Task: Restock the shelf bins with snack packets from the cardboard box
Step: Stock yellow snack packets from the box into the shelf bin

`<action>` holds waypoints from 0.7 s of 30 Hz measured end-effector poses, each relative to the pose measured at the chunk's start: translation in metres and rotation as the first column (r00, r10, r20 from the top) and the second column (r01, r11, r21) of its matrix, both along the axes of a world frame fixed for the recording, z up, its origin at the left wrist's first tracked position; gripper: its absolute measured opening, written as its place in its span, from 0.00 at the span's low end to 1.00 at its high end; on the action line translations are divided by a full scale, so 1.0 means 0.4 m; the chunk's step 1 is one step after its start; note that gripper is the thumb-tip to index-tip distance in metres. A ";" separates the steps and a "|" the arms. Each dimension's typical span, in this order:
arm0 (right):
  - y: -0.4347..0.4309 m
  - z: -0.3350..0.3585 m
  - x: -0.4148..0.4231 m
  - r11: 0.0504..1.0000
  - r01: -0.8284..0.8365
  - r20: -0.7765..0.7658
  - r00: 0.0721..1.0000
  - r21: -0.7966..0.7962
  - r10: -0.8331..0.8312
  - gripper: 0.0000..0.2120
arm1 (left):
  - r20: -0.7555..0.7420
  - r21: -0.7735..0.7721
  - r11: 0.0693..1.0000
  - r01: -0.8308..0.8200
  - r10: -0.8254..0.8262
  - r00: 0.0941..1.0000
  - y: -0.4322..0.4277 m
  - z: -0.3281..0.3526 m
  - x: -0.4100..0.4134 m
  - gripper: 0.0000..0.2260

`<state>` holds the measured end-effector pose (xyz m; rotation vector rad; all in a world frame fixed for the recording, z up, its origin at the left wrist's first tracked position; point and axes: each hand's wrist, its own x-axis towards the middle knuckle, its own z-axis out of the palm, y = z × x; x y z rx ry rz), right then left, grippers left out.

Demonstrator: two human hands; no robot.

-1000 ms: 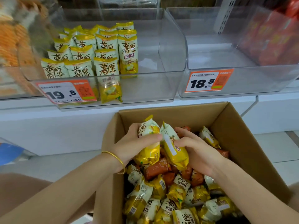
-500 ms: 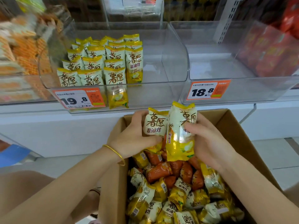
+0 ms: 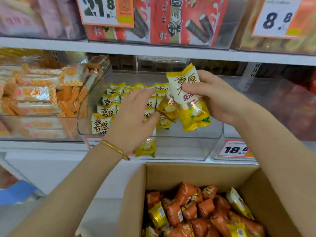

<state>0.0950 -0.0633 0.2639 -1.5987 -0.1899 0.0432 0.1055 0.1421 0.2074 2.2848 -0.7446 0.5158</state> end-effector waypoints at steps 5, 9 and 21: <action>0.011 -0.069 0.105 0.951 -0.010 -0.134 0.990 -0.308 -0.032 0.22 | 0.093 0.266 0.956 -0.127 0.105 0.990 0.047 -0.094 0.053 0.22; 0.034 -0.131 0.127 0.929 -0.085 -0.194 0.981 -0.359 0.014 0.19 | 0.144 0.344 0.927 -0.147 0.103 0.984 0.038 -0.100 0.059 0.20; 0.019 -0.184 0.114 0.990 -0.007 -0.167 0.986 -0.143 -0.017 0.31 | 0.185 0.402 0.896 -0.191 0.125 0.975 0.038 -0.107 0.059 0.20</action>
